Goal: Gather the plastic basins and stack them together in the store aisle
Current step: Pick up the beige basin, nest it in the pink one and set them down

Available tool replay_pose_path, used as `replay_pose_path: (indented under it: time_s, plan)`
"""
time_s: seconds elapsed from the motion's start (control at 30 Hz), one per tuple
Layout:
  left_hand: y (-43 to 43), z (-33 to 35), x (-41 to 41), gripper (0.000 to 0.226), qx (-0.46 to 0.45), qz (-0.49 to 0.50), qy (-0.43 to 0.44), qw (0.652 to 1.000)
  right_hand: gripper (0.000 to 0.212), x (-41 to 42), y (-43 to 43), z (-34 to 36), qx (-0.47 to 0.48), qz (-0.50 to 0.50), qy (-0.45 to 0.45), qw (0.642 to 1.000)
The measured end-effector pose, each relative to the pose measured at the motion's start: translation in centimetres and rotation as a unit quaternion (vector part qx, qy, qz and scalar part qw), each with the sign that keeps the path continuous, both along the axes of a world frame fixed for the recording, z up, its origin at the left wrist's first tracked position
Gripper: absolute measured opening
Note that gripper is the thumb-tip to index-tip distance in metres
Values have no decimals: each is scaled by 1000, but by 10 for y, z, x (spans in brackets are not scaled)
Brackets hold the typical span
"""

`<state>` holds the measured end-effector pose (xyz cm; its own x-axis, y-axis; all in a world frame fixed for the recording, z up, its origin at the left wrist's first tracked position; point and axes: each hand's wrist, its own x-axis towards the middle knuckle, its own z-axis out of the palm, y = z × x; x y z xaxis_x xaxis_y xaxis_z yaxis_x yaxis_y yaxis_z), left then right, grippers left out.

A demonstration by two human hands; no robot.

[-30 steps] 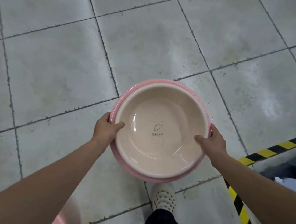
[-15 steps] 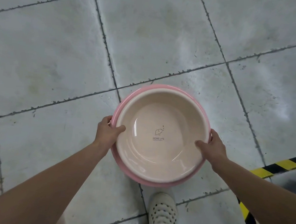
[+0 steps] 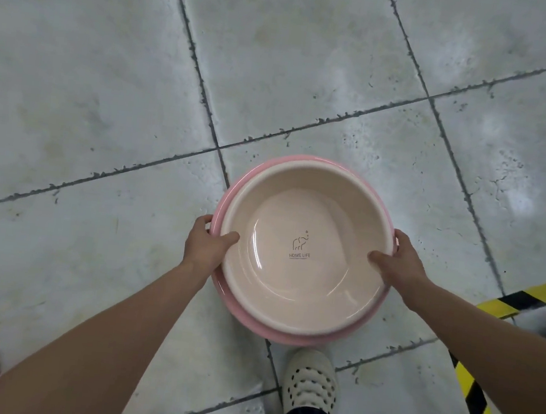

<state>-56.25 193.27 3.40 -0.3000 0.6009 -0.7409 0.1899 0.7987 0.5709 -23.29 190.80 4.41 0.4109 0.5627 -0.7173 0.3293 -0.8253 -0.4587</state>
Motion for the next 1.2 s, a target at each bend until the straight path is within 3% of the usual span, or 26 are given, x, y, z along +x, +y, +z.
replay_pose_path:
  time_s: [0.1, 0.17, 0.23, 0.37, 0.63, 0.9, 1.03, 1.2]
  plan:
    - [-10, 26, -3, 38, -1, 13, -16, 1000, 72, 1, -13, 27, 2, -20, 1, 1000]
    - [-24, 49, -11, 29, 18, 17, -32, 999, 64, -4, -22, 53, 5, -9, -1, 1000]
    - [-40, 77, -24, 36, 42, -8, -41, 998, 50, -13, -27, 82, 14, 20, 8, 1000]
    - [-69, 128, -63, 43, 74, -29, -41, 996, 55, -46, -34, 136, 47, 76, 22, 996]
    - [-170, 198, -180, 44, 84, 90, -14, 992, 56, -181, -52, 198, 71, 189, 57, 978]
    - [-326, 234, -319, 47, 48, 226, 39, 972, 62, -358, -115, 214, 50, 343, 101, 933]
    - [-401, 243, -373, 65, 23, 289, 70, 954, 61, -438, -152, 210, 43, 420, 115, 899]
    - [-479, 235, -417, 46, 5, 347, 77, 935, 63, -514, -197, 201, 40, 494, 109, 861]
